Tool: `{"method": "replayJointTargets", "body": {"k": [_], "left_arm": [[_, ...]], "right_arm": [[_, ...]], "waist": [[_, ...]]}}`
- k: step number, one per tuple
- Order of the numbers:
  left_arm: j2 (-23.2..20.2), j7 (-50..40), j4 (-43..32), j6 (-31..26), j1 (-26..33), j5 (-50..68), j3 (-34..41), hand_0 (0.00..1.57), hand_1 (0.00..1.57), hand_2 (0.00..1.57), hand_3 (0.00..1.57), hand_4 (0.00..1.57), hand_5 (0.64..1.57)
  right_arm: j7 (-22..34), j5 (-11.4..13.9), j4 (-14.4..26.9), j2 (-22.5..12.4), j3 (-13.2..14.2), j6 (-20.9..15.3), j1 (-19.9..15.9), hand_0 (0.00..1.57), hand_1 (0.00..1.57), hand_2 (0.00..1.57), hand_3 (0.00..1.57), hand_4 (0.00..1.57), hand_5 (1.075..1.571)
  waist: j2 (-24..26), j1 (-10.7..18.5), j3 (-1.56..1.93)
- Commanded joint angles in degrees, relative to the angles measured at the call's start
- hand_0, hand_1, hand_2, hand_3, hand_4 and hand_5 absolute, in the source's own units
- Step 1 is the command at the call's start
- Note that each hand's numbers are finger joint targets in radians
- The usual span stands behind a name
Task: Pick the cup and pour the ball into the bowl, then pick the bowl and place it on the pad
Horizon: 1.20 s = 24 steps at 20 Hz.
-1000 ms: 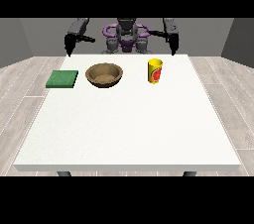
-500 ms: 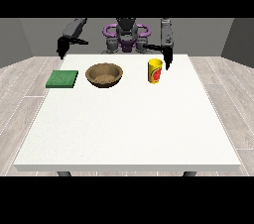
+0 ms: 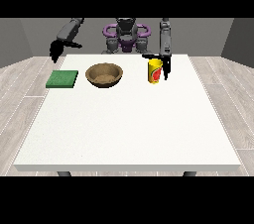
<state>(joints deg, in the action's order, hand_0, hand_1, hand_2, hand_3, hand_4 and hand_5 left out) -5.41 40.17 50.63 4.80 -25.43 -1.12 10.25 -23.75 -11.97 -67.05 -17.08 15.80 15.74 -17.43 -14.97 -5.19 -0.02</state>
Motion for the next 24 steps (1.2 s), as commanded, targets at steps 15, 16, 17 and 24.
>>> {"method": "replayJointTargets", "body": {"k": [15,16,17,24], "left_arm": [[1.3,0.3,-10.0,28.1,-5.5,-15.6,-3.4,1.36,1.36,1.57,1.57,0.91,1.511],[-3.4,-1.4,-8.5,24.6,-5.4,-16.5,-4.0,1.36,1.36,1.57,1.57,0.95,1.525],[0.7,-7.0,-7.0,27.8,-4.6,-19.6,-7.6,1.34,1.34,1.57,1.57,0.97,1.530],[-1.2,-21.4,-4.5,26.0,-8.0,-31.3,-16.5,1.40,1.40,1.57,1.57,1.09,1.571]], "right_arm": [[0.0,-4.2,7.1,-8.0,5.1,7.0,-3.6,0.00,0.00,0.00,0.00,0.00,1.555],[-0.3,-3.6,9.7,-8.3,6.0,6.0,-2.8,0.00,0.00,0.00,0.00,0.00,1.555],[-0.7,-3.1,12.9,-9.6,5.9,8.1,-1.3,0.00,0.00,0.00,0.00,0.00,1.557],[-1.1,-1.7,19.9,-9.7,7.0,6.0,1.0,0.00,0.00,0.00,0.00,0.00,1.560]], "waist": [[0.4,-3.6,0.07],[2.3,-1.3,0.10],[6.7,-1.2,0.18],[14.3,4.9,0.11]]}}
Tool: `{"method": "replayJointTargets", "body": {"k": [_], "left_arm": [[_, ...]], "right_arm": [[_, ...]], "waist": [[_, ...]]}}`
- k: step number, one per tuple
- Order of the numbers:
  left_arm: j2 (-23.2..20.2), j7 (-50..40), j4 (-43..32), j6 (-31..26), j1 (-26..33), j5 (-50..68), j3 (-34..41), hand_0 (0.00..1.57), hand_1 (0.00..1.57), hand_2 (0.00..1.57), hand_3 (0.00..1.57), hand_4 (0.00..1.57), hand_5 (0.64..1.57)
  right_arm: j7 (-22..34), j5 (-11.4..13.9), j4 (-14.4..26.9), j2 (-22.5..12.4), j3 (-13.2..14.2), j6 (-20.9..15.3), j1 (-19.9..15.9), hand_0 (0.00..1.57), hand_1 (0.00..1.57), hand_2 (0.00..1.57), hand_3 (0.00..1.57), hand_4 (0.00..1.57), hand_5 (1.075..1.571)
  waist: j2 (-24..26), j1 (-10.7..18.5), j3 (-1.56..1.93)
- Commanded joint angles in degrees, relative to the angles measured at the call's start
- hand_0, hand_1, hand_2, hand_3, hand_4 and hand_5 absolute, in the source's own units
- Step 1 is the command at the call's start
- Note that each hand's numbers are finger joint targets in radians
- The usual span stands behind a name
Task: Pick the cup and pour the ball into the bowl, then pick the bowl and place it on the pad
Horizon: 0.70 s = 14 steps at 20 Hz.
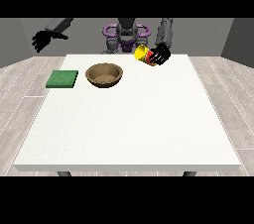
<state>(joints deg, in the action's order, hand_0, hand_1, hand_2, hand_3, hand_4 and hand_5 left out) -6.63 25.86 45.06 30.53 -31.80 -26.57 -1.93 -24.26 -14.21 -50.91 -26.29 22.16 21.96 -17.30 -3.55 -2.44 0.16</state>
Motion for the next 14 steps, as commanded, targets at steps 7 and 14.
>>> {"method": "replayJointTargets", "body": {"k": [7,14], "left_arm": [[3.5,-22.5,3.7,1.3,-5.3,-18.4,-10.7,1.37,1.37,1.57,1.57,1.14,1.566],[5.8,-30.8,5.0,1.4,-5.5,-30.3,-16.3,1.28,1.28,1.57,1.57,1.00,1.569]], "right_arm": [[-4.6,1.7,8.6,-0.9,1.0,-0.2,1.5,0.00,0.00,0.00,0.00,0.00,1.560],[-7.5,2.3,11.4,0.0,0.8,-0.1,3.0,0.00,0.00,0.00,0.00,0.00,1.552]], "waist": [[4.9,4.9,-0.11],[5.6,4.8,-0.10]]}}
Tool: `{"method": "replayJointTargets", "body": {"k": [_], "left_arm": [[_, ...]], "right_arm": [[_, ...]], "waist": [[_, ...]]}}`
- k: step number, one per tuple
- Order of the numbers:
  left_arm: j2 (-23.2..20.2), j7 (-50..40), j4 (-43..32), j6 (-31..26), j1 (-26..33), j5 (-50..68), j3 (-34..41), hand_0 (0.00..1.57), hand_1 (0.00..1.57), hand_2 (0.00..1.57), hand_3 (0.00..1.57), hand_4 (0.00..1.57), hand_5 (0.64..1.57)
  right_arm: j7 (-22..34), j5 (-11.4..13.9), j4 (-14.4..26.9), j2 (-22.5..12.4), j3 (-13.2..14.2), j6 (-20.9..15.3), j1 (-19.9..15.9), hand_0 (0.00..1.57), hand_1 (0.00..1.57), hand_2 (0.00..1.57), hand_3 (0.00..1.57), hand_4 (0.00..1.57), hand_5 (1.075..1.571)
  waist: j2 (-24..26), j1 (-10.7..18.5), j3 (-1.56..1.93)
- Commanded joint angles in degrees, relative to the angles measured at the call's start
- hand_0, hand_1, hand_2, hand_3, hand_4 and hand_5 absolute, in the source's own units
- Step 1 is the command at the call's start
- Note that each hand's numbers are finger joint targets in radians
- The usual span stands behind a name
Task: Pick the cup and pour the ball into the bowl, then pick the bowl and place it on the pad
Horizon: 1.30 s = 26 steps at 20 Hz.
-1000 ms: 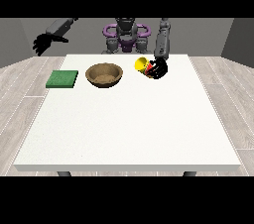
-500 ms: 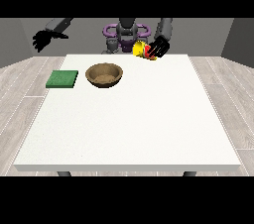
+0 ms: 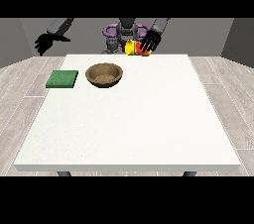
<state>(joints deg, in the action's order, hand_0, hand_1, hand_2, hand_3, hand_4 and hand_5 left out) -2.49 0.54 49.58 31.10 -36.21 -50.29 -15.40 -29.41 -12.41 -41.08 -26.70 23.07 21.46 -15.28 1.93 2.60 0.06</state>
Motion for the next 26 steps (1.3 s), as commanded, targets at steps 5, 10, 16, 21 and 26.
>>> {"method": "replayJointTargets", "body": {"k": [5,10,16,21,26], "left_arm": [[2.4,-16.3,2.8,-5.1,-4.8,-11.9,-10.2,0.82,0.82,1.57,1.56,0.88,1.571],[2.5,-24.2,3.3,-4.7,-5.2,-17.8,-17.7,0.55,0.55,1.57,1.57,0.93,1.565],[2.5,-28.4,3.0,-7.5,-7.0,-25.6,-23.0,0.37,0.37,1.57,1.57,0.90,1.570],[2.5,-27.3,6.7,-11.3,-5.7,-28.8,-28.3,0.00,0.00,1.57,1.57,0.88,1.556],[2.0,-23.8,0.2,-17.5,-11.5,-31.8,-25.0,0.00,0.00,1.57,1.57,1.20,1.434]], "right_arm": [[-0.7,0.4,4.3,-2.2,-0.1,3.0,-1.1,0.00,0.00,0.00,0.00,0.00,1.548],[4.6,1.7,3.4,-1.6,-1.8,-2.4,-9.1,0.00,0.00,0.00,0.18,0.00,1.534],[3.8,2.8,3.2,1.9,-3.8,-3.9,-12.0,0.00,0.00,0.00,0.27,0.00,1.527],[1.9,1.0,5.5,-0.5,-1.3,-2.9,-13.8,0.00,0.00,0.00,0.22,0.00,1.527],[3.2,1.3,3.0,1.8,-3.8,-0.9,-13.6,0.00,0.00,0.00,0.19,0.00,1.521]], "waist": [[1.3,-1.5,0.01],[-0.4,-2.8,-0.04],[-3.2,-3.6,-0.03],[-6.3,-1.8,-0.01],[-5.5,-6.2,-0.03]]}}
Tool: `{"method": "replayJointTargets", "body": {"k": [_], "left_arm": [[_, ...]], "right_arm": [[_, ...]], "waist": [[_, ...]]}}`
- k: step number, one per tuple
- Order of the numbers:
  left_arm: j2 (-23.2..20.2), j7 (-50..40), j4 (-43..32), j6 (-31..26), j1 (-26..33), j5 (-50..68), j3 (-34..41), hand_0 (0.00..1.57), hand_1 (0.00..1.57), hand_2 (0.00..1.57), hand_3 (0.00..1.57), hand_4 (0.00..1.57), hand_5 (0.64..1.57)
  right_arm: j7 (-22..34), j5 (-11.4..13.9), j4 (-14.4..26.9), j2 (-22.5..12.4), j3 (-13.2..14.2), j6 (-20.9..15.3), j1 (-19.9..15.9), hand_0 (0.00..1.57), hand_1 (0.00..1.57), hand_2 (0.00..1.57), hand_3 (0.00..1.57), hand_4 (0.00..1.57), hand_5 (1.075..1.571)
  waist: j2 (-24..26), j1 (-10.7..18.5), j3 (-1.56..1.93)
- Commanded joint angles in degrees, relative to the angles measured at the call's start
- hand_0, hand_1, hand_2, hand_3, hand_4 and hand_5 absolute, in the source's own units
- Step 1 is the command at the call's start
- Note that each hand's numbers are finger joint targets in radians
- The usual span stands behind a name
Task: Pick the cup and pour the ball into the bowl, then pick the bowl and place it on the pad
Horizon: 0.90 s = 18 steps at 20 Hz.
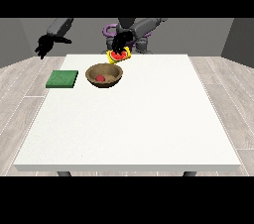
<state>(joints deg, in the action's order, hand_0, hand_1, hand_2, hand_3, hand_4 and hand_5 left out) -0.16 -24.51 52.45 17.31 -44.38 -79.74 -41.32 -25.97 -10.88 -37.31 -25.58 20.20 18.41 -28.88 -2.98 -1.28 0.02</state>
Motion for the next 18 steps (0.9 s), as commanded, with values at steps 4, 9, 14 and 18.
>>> {"method": "replayJointTargets", "body": {"k": [4,9,14,18], "left_arm": [[-0.7,4.0,-0.8,-12.5,-6.2,-4.2,-2.4,0.61,0.61,1.57,1.57,1.23,1.387],[-0.3,4.9,-1.3,-17.5,-12.9,-10.0,-3.0,1.56,1.56,1.57,1.57,1.20,1.451],[-0.7,8.1,1.2,-18.8,-11.2,-11.9,0.3,1.53,1.53,1.57,1.57,1.21,1.457],[-1.3,9.6,4.7,-19.5,-9.5,-12.8,0.8,1.52,1.52,1.57,1.57,1.20,1.462]], "right_arm": [[0.0,0.9,1.1,1.8,-1.1,-1.0,0.6,0.00,0.00,0.00,0.07,0.00,1.519],[0.0,0.4,1.9,0.1,-0.6,0.3,-0.2,0.00,0.00,0.00,0.20,0.00,1.515],[1.6,-0.4,1.7,-0.9,-0.1,-0.1,0.0,0.00,0.00,0.00,0.14,0.00,1.520],[2.0,-2.2,5.1,-0.8,1.1,3.2,2.8,0.00,0.00,0.00,0.00,0.43,1.555]], "waist": [[2.0,-0.1,0.02],[1.5,-0.2,0.02],[2.5,0.4,-0.02],[2.2,2.5,0.00]]}}
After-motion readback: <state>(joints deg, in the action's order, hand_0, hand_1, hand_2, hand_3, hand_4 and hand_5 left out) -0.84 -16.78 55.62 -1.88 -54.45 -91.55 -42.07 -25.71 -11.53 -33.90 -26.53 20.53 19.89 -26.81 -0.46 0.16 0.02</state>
